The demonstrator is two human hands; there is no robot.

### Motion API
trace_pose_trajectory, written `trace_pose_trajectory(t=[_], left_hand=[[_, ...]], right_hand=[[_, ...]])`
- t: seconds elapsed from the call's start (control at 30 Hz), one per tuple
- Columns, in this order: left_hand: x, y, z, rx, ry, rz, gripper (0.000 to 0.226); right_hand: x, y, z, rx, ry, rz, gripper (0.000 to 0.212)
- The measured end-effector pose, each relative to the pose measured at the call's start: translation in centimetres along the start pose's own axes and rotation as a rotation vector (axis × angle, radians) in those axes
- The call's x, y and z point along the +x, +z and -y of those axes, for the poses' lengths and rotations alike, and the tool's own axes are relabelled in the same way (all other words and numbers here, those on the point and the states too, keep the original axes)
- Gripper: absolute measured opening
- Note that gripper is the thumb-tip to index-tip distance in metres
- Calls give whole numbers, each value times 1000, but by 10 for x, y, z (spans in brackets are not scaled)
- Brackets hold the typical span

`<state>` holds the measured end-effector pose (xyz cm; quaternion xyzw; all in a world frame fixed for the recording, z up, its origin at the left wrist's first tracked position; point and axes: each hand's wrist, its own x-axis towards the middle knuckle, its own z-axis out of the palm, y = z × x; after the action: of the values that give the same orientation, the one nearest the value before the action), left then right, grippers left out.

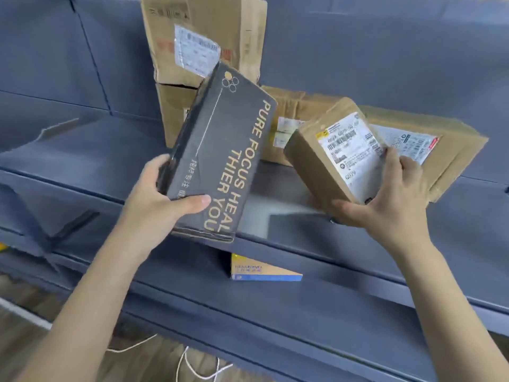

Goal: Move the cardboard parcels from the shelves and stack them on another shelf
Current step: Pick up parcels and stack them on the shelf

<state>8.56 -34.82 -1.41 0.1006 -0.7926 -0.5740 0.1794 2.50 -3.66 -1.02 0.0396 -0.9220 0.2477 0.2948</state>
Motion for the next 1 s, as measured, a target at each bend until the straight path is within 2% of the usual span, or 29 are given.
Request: trace_pose_trajectory(t=[0.17, 0.3, 0.4, 0.47, 0.5, 0.57, 0.67, 0.73, 0.87, 0.93, 1.0], left_hand=[[45, -23, -11, 348, 104, 61, 94], [75, -35, -10, 552, 190, 138, 97], [86, -39, -3, 844, 353, 144, 101], [94, -43, 3, 947, 480, 163, 99], [98, -45, 5, 964, 517, 180, 99], [105, -53, 12, 947, 556, 216, 97], [106, -59, 14, 828, 629, 269, 85], [106, -60, 11, 609, 604, 316, 75], [109, -53, 20, 234, 544, 289, 82], [111, -51, 27, 59, 456, 286, 85], [116, -49, 37, -156, 357, 280, 82]], right_hand=[[2, 1, -7, -351, -167, -161, 124], [-9, -1, -18, -454, -195, -117, 140], [-21, -1, -21, -486, -201, -64, 144], [-26, 0, -18, -470, -234, -19, 136], [-27, 2, -17, -439, -237, -17, 124], [-33, 10, -11, -366, -153, -58, 99], [-34, 19, -6, -369, -41, -111, 79], [-34, 22, -7, -423, -19, -131, 72], [-30, 27, -1, -464, 100, -137, 69], [-29, 32, 5, -483, 148, -139, 65], [-26, 36, 15, -442, 120, -166, 64]])
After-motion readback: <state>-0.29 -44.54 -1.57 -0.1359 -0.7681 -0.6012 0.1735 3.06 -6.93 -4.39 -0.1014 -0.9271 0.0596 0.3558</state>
